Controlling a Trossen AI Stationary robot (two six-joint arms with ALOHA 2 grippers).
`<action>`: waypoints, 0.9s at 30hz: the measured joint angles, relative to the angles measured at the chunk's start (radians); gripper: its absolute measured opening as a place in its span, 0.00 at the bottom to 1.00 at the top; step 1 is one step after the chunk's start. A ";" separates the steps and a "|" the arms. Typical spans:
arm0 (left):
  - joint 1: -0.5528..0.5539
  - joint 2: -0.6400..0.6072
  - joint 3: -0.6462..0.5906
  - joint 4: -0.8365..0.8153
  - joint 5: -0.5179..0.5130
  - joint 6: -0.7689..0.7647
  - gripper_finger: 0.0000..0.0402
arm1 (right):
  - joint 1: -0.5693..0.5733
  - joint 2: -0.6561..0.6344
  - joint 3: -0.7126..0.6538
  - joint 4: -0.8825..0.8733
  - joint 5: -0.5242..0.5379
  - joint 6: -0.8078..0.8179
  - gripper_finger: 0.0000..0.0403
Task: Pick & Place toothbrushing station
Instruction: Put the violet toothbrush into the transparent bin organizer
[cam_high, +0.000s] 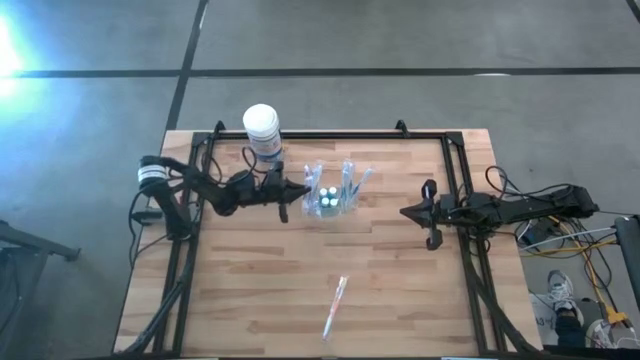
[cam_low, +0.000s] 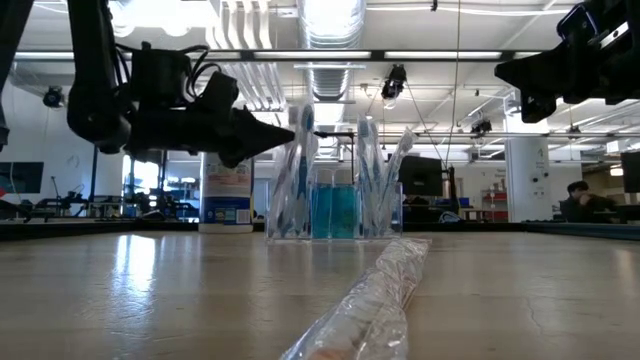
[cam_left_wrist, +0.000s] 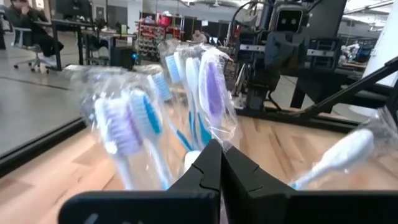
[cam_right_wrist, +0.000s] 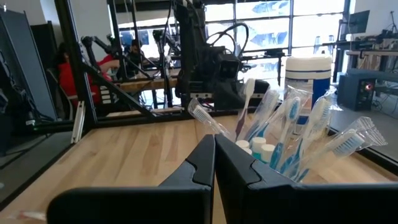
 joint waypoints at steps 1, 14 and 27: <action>0.000 0.000 -0.005 -0.002 -0.001 0.000 0.00 | 0.000 0.000 0.000 0.000 0.000 0.000 0.02; 0.000 0.008 -0.006 -0.082 -0.016 0.061 0.00 | 0.000 0.000 0.000 0.001 0.000 -0.004 0.02; 0.001 -0.006 -0.004 -0.141 -0.050 -0.009 0.01 | 0.000 0.000 0.000 0.001 0.000 -0.003 0.02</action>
